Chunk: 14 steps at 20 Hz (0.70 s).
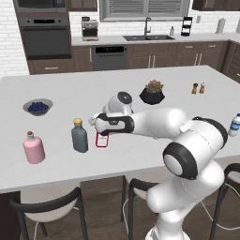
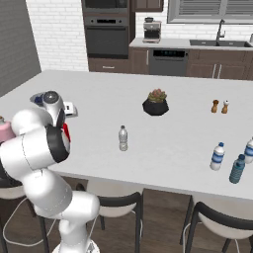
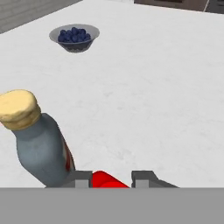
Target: Move the plastic bottles in the middle to the plastics group, and the glass bottles in the middle to the glass group.
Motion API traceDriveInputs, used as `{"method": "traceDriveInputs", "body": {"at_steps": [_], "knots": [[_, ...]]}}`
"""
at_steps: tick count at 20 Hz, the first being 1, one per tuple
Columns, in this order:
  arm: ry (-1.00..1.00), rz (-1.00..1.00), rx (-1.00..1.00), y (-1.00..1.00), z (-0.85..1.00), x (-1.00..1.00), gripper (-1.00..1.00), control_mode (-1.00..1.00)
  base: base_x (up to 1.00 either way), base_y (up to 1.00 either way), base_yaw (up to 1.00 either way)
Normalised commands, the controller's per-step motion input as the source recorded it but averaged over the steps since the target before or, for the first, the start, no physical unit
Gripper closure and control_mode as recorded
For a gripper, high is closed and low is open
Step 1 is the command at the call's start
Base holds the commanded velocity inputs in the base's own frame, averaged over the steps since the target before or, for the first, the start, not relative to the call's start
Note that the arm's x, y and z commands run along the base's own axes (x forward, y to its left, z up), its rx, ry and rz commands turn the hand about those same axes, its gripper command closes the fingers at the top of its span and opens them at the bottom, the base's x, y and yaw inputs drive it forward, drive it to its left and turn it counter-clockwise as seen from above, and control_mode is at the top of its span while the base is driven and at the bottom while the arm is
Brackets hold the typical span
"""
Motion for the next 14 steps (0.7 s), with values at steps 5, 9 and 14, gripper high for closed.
{"method": "traceDriveInputs", "body": {"at_steps": [5,9,14], "knots": [[-0.06,0.02,0.00,0.04,0.00,0.13,1.00,-1.00,0.00,0.00,0.00],[-0.05,0.02,0.00,0.04,-0.06,0.06,1.00,-1.00,0.00,0.00,0.00],[-0.02,0.01,0.00,0.07,-0.23,0.00,1.00,-1.00,0.00,0.00,0.00]]}}
